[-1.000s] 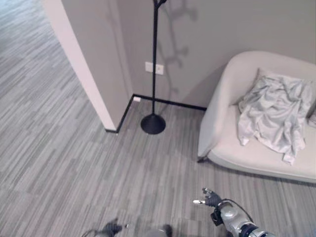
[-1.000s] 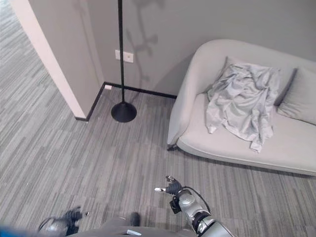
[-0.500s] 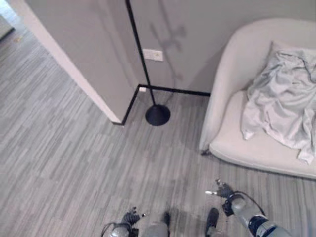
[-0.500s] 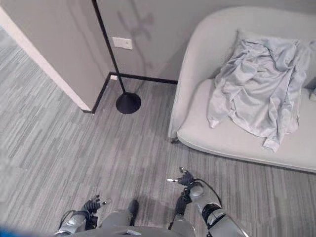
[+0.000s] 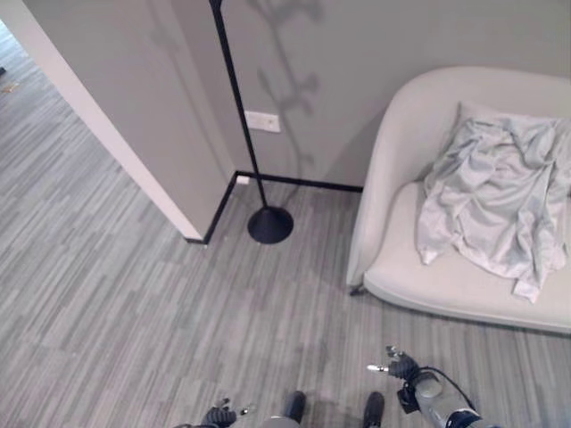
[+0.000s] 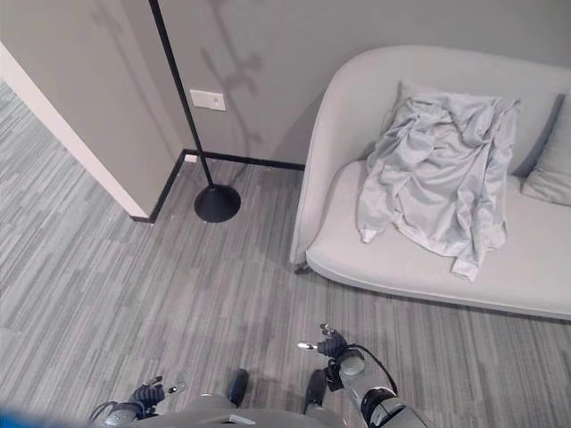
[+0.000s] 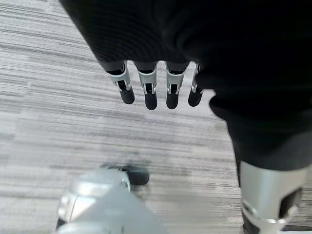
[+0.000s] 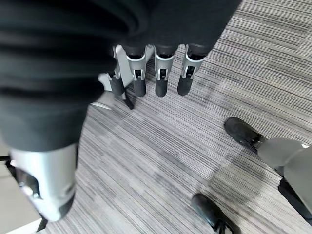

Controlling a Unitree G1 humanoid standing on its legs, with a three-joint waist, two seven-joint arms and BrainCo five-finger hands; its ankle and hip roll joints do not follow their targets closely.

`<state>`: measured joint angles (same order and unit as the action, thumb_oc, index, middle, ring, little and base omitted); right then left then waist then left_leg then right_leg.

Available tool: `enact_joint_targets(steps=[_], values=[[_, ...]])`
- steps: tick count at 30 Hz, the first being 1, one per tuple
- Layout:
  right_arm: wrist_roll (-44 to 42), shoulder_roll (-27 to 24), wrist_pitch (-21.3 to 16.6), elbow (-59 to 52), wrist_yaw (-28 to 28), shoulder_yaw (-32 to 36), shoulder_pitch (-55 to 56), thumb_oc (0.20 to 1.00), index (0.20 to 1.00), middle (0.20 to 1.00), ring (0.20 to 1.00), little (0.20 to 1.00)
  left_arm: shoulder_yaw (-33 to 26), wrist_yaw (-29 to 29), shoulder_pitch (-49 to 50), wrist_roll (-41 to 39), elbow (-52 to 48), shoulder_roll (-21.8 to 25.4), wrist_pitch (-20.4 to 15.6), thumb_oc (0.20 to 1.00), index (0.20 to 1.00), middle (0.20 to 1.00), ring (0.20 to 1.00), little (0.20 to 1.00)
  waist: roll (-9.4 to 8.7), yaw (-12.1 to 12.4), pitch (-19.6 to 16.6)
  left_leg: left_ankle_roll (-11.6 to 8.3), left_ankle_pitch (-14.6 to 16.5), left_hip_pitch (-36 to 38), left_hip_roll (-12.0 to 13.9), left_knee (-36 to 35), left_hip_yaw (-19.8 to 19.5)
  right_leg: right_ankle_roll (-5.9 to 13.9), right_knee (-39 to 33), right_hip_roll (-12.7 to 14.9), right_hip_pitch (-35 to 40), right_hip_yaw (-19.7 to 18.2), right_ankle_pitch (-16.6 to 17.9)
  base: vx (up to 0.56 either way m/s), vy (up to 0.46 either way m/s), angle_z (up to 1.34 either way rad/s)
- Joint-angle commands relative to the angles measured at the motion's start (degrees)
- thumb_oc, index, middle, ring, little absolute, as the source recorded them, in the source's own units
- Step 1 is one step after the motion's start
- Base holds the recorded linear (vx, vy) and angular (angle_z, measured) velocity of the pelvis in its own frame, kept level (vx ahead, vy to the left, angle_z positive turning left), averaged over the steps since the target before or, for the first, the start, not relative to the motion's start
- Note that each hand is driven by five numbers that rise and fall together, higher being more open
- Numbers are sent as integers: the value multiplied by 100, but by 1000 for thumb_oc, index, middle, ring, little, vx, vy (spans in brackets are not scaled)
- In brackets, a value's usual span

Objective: Hang the clothes on the sofa on the clothes rack.

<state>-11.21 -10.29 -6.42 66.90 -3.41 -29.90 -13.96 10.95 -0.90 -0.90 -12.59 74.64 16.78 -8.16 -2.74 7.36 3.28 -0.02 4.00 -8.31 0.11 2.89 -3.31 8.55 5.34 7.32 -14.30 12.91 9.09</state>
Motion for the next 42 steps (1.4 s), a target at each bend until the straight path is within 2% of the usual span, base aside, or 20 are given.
enact_joint_targets(steps=[1, 5, 7, 10, 13, 15, 16, 17, 18, 20, 22, 24, 25, 26, 27, 28, 32, 33, 34, 42], values=[[22, 187, -152, -257, 64, 36, -105, 1000, 1000, 1000, 1000, 1000, -31, -51, -163, 52, 240, 249, -51, 1000, 1000, 1000, 1000, 1000, 144, 264, 235, 78, -348, 393, -183, -789, -249, 235, 75, 452, 375, 563, -454, 192, -111, -72], [-14, 202, -140, -235, 25, 44, -195, 1000, 1000, 1000, 1000, 1000, -18, -86, -242, -38, 239, 296, -82, 1000, 1000, 1000, 1000, 1000, 107, 310, 217, 55, -309, 293, -32, -789, -277, 250, -339, 717, 289, 200, -115, 106, -113, 0], [-69, 240, -144, -230, 5, 27, -295, 1000, 1000, 1000, 1000, 1000, 37, -115, -379, -107, 230, 327, -109, 1000, 1000, 1000, 1000, 1000, 134, 276, 223, -26, -260, 221, 210, -789, -396, 353, -901, 996, 109, -209, 241, 231, -350, -1], [-72, 276, -130, -233, -4, -11, -361, 1000, 1000, 1000, 1000, 1000, 95, -122, -496, -106, 261, 342, -103, 1000, 1000, 1000, 1000, 1000, 134, 247, 228, -132, -203, 242, 446, -789, -473, 471, -1034, 1231, 10, -318, 395, 250, -367, 23], [-91, 321, -124, -202, -48, -11, -407, 1000, 1000, 1000, 1000, 1000, 235, -136, -632, -154, 297, 291, -117, 1000, 1000, 1000, 1000, 1000, 61, 71, 233, -475, -113, 355, 905, -789, -520, 645, -1034, 1690, -233, -473, 1049, 347, -500, 50], [-95, 353, -113, -160, -75, -23, -470, 1000, 1000, 1000, 1000, 1000, 365, -145, -779, -176, 304, 258, -134, 1000, 1000, 1000, 1000, 1000, 78, -70, 298, -733, -88, 410, 1269, -789, -438, 645, -1034, 1743, -260, -354, 1301, 433, -676, 55], [-88, 346, -124, -177, -78, -8, -487, 1000, 1000, 1000, 1000, 1000, 450, -143, -884, -122, 302, 240, -144, 1000, 1000, 1000, 1000, 1000, 69, -123, 300, -864, -129, 347, 1355, -789, -401, 645, -1034, 1712, -148, -164, 1035, 400, -720, 47], [61, 287, -91, -12, -106, -27, -563, 1000, 1000, 1000, 1000, 1000, 520, -213, -1042, -87, 326, 258, -131, 1000, 1000, 1000, 1000, 1000, 12, -254, 284, -1053, -131, 305, 1569, -789, -121, 645, -1034, 1736, -161, 56, 1115, 426, -585, 44], [152, 297, -65, 0, -53, -36, -499, 1000, 1000, 1000, 1000, 1000, 557, -204, -1006, -15, 295, 202, -131, 1000, 1000, 1000, 1000, 1000, 32, -286, 219, -1122, -116, 339, 1707, -789, -48, 645, -1034, 1592, -55, 172, 724, 424, -596, 54], [211, 301, -94, -46, -61, -79, -527, 1000, 1000, 1000, 1000, 1000, 624, -239, -952, -322, 50, 6, -185, 1000, 1000, 1000, 1000, 1000, 102, -264, 214, -1250, -577, 175, 1995, -789, -70, 645, -722, 1441, -51, 462, 397, 419, -513, 28], [86, 58, -249, -293, -145, -46, -407, 1000, 1000, 1000, 1000, 1000, 678, -353, -1029, -642, -320, -305, -284, 1000, 1000, 1000, 1000, 1000, 261, -357, 113, -1313, -1534, -470, 1759, -789, -484, 558, -651, 1112, 104, 641, -75, 416, -564, -35], [41, 0, -254, -282, -178, -84, -401, 1000, 1000, 1000, 1000, 1000, 736, -319, -981, -689, -480, -322, -311, 1000, 1000, 1000, 1000, 1000, 286, -303, 56, -1253, -1757, -663, 1546, -789, -673, 474, -728, 970, 77, 615, -122, 242, -342, 27], [83, -62, -236, -229, -164, -162, -420, 1000, 1000, 1000, 1000, 1000, 782, -265, -827, -549, -589, -303, -327, 1000, 1000, 1000, 1000, 1000, 270, -142, -31, -1008, -1437, -770, 1025, -789, -984, 338, -1034, 719, 172, 543, -252, 180, -243, 6], [83, -62, -237, -229, -164, -161, -421, 1000, 1000, 1000, 1000, 1000, 783, -265, -826, -548, -590, -303, -326, 1000, 1000, 1000, 1000, 1000, 267, -151, -46, -1005, -1449, -794, 1015, -789, -993, 340, -1034, 728, 153, 549, -245, 357, -440, -12], [94, -62, -217, -267, -102, -266, -392, 1000, 1000, 1000, 1000, 1000, 747, -160, -728, -509, -497, -293, -291, 1000, 1000, 1000, 1000, 1000, 306, -4, -87, -818, -1265, -786, 586, -789, -1008, 237, -1034, 526, 209, 550, -494, 172, -192, -23], [93, -63, -217, -268, -102, -266, -391, 1000, 1000, 1000, 1000, 1000, 747, -160, -728, -509, -497, -293, -292, 1000, 1000, 1000, 1000, 1000, 306, 0, -83, -818, -1262, -778, 588, -789, -1004, 236, -1034, 525, 214, 546, -496, 248, -276, -20], [84, -3, -201, -271, -64, -342, -338, 1000, 1000, 1000, 1000, 1000, 498, -106, -510, -420, -206, -266, -232, 1000, 1000, 1000, 1000, 1000, 348, 231, -16, -353, -964, -712, -117, -789, -787, 119, -1034, 194, 159, 353, -639, 195, -218, -44], [84, -3, -201, -271, -64, -342, -341, 1000, 1000, 1000, 1000, 1000, 498, -106, -513, -420, -205, -266, -233, 1000, 1000, 1000, 1000, 1000, 343, 228, -35, -350, -978, -740, -124, -789, -789, 123, -1034, 201, 132, 354, -628, 268, -231, -46], [151, 54, -177, -247, -19, -380, -224, 1000, 1000, 1000, 1000, 1000, 348, -88, -354, -315, 36, -257, -205, 1000, 1000, 1000, 1000, 1000, 335, 271, -45, -262, -906, -719, -348, -789, -703, 103, -1034, 52, 83, 306, -588, 196, -124, -2], [205, 99, -147, -239, -13, -228, -18, 1000, 1000, 1000, 1000, 1000, 159, -8, -5, -86, 289, -252, -100, 1000, 1000, 1000, 1000, 1000, 352, 135, -84, -164, -796, -360, -406, -789, -299, 60, -1034, -138, 334, 119, -600, 110, 30, 2]])
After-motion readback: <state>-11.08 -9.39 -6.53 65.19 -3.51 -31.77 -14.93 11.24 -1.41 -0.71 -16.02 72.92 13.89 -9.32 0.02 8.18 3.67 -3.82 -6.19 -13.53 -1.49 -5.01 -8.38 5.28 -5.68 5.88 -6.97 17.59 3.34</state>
